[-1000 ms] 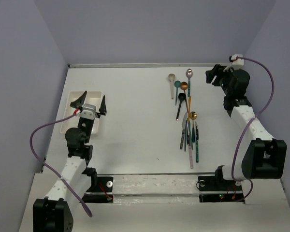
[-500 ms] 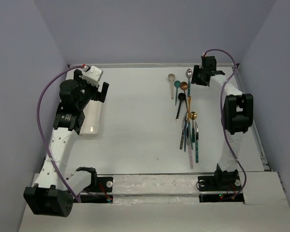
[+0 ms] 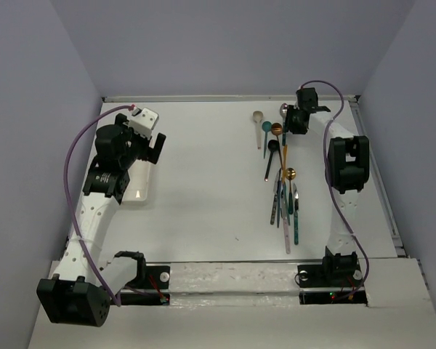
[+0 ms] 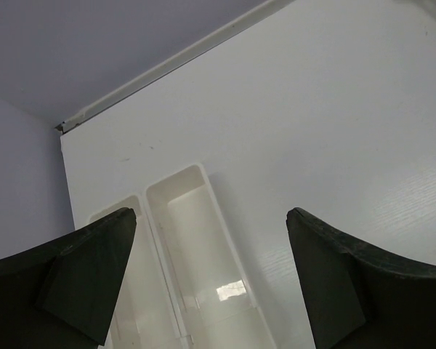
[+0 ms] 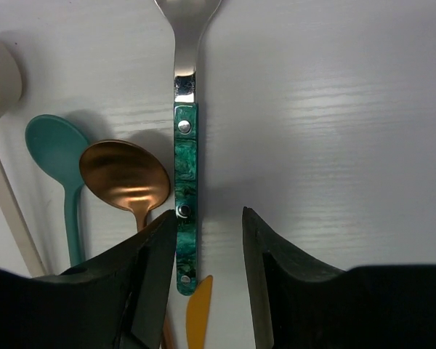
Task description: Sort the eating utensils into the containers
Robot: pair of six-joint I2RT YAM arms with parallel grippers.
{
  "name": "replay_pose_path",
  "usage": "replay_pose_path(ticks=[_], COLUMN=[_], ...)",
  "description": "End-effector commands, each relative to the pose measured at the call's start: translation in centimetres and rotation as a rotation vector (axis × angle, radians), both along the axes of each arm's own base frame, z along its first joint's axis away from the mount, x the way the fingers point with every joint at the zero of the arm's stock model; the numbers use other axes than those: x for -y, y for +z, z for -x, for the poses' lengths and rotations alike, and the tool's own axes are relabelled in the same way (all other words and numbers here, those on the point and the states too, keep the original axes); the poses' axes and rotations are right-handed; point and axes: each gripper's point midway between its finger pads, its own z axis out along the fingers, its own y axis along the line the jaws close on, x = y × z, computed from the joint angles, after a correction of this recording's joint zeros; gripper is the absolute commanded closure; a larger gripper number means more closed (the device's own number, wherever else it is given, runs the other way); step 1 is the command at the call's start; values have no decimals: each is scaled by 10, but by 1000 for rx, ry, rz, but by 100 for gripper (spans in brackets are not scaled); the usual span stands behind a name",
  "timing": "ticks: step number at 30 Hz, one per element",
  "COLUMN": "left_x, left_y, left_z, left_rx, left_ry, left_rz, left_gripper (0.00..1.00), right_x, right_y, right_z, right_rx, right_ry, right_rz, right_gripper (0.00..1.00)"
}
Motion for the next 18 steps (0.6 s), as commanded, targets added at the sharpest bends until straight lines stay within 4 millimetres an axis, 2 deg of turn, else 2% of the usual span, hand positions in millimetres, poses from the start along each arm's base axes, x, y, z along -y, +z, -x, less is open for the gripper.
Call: replay_pose_path(ticks=[1,5,8,11,13,18], left_x=[-3,-5,-8,-11,-12,-13], left_y=[0,-5,-4,-7,-7,-2], left_z=[-4,-4,-4,-3,-4,-2], left_rx=[28,23,38,40,42,50], left_ry=[13,21,31,41,46,52], left_rz=[-16,-29,-44,-58,-61,-57], left_gripper=[1,1,1,1,1,1], right_x=[-15,-7,-15,-6,-2,2], right_y=[-3,-18,-20,-23,-29,-40], right_z=[-7,-8,-9,-10,-9,-3], right_rx=[1,-29,-38,-49,-76,-124], right_ry=[43,19,33,7,-5,-7], right_rz=[21,61,81,125,146,172], right_gripper=[53,55,55,56,61,83])
